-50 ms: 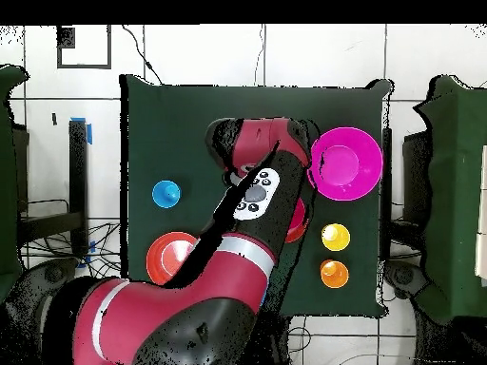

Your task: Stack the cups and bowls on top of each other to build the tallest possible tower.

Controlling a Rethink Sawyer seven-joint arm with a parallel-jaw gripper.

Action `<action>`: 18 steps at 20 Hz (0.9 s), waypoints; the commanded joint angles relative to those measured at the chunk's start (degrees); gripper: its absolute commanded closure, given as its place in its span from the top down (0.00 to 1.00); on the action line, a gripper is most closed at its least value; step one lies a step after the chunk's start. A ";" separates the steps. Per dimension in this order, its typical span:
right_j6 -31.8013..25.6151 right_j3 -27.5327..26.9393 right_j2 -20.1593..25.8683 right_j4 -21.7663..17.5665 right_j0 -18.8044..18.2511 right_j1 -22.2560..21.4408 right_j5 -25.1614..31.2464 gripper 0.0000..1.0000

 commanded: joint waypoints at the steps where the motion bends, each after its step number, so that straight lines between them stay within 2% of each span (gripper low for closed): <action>1: -2.39 -1.87 8.01 -0.97 -1.26 3.06 1.04 0.00; 5: -4.50 -4.55 10.02 -0.02 -2.53 5.47 4.64 0.00; 9: -6.20 -5.08 11.64 0.33 -3.26 5.84 7.32 0.00; 12: -7.86 -3.48 13.04 0.58 -3.59 4.69 9.31 0.00; 18: -9.18 1.86 14.36 0.63 -3.35 -0.28 14.39 0.00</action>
